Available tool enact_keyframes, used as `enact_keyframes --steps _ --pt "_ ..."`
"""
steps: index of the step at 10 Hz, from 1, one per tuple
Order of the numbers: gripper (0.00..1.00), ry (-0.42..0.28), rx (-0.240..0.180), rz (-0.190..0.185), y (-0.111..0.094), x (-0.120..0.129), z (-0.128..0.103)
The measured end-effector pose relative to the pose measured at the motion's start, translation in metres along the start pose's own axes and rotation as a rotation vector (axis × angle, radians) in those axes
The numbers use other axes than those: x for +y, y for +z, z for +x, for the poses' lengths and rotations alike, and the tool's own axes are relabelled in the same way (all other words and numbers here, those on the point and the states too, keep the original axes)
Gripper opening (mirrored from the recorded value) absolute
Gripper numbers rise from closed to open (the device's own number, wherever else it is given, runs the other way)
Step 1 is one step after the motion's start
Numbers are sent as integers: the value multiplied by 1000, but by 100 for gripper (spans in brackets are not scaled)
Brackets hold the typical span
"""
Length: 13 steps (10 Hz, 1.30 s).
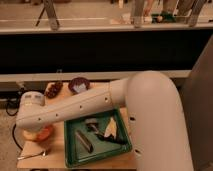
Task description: Place apple in red bowl
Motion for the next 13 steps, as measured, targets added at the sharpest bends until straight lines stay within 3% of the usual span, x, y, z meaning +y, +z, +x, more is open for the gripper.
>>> enact_keyframes --steps 1,4,6,8,10,13 --pt "18 -8 -3 6 3 -2 -2" --pt "2 -10 13 -7 0 -5 6" --pt "0 -2 16 -10 -1 -5 16" --pt "0 -3 -26 -8 1 -6 20" --pt "0 -15 -105 -4 4 -8 29" --pt "0 -15 -152 -28 10 -14 31"
